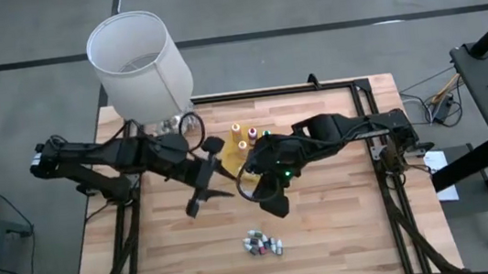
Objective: Pick & Place food coloring
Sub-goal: Put the small purple food coloring bottle into the yellow bin
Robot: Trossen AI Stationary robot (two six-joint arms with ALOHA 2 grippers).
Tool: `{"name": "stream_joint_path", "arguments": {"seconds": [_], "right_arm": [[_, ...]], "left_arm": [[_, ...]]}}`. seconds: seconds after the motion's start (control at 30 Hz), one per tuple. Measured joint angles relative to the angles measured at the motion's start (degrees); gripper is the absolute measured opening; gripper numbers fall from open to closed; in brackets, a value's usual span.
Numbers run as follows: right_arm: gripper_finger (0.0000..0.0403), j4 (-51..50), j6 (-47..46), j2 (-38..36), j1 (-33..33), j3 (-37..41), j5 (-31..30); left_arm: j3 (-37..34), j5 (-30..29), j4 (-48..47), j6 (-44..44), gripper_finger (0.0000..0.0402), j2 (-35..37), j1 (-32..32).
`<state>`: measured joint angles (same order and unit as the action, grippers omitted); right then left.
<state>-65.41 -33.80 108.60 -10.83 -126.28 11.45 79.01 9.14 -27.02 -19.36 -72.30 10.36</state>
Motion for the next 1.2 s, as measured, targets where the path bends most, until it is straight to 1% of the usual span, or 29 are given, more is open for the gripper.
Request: {"name": "stream_joint_path", "arguments": {"seconds": [0.1, 0.17, 0.33, 0.47, 0.67, 0.83, 1.2], "right_arm": [[0.0068, 0.06, 0.0, 0.0, 0.42, 0.0, 1.4], [0.0068, 0.29, -0.18, 0.0, 0.54, 0.0, 2.07], [0.0068, 1.62, -0.65, 0.0, 0.69, 0.0, 3.0], [0.0068, 1.88, -1.01, -0.02, 1.13, 0.02, 3.81], [0.0068, 3.3, -1.82, -0.09, 1.38, 0.02, 4.06], [0.0068, 3.83, -1.78, -0.11, 1.7, 0.02, 4.08], [0.0068, 3.85, -1.82, -0.11, 1.9, 0.02, 5.06]], "left_arm": [[0.38, -0.38, -0.17, -2.93, 0.0133, -0.58, 1.56], [0.37, -1.78, -0.28, -4.11, 0.0133, -0.85, 2.19], [0.39, -3.38, -0.25, -6.52, 0.0133, -1.52, 2.87], [0.39, -3.46, -0.26, -6.57, 0.0133, -2.19, 2.96], [0.39, -6.03, -0.01, -6.78, 0.0133, -3.28, 3.21], [0.38, -6.33, 0.38, -6.9, 0.0133, -4.15, 3.42], [0.75, -7.67, 3.38, -8.67, 0.0133, -3.64, 4.61]]}}
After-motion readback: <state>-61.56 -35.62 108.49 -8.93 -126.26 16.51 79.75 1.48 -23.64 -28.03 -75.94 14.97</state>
